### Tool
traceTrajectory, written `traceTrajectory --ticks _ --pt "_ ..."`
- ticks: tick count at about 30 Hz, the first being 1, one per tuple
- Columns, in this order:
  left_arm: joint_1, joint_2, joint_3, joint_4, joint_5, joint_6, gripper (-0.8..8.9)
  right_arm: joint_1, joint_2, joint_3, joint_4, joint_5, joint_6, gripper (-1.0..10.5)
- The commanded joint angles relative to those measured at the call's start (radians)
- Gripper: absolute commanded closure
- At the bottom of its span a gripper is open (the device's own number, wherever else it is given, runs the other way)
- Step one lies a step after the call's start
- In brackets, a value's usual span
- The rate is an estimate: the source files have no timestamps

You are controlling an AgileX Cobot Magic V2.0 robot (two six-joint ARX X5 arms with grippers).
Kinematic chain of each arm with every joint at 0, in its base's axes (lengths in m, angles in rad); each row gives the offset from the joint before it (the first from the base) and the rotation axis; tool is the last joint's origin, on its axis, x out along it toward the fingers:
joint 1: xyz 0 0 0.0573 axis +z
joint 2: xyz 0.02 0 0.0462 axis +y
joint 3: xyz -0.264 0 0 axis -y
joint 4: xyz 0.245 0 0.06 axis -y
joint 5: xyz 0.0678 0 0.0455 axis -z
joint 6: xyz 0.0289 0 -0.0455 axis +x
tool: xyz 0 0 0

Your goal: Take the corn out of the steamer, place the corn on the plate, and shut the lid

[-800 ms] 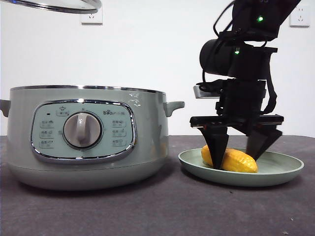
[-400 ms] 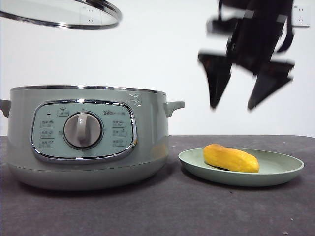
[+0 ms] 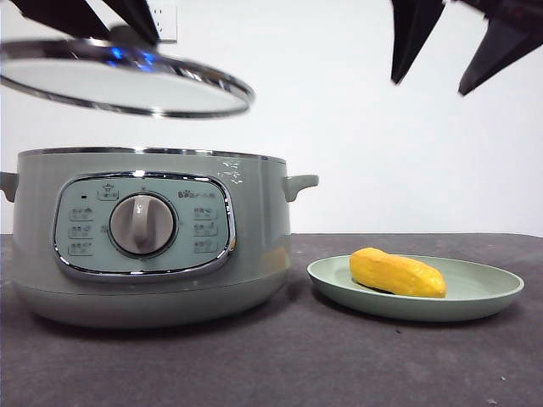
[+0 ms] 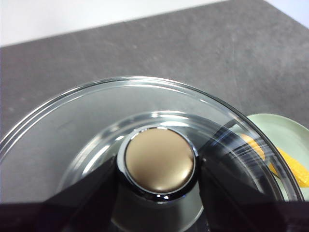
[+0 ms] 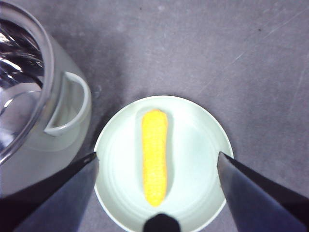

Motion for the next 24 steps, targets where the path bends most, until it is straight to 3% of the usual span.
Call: traceTrajectory --ticks 1,17,24 --pt "-0.026 0.036 0.014 0.059 0.005 -0.014 8.22 0.000 -0.025 -0.005 -0.024 0.003 0.006 5.4" --pt "-0.072 0.161 0.014 0.058 -0.011 -0.013 8.22 0.000 -0.080 -0.005 -0.110 0.007 0.006 5.4" --pt "-0.070 0.161 0.014 0.026 -0.083 -0.014 8.23 0.000 -0.080 -0.005 -0.113 0.007 0.002 5.4"
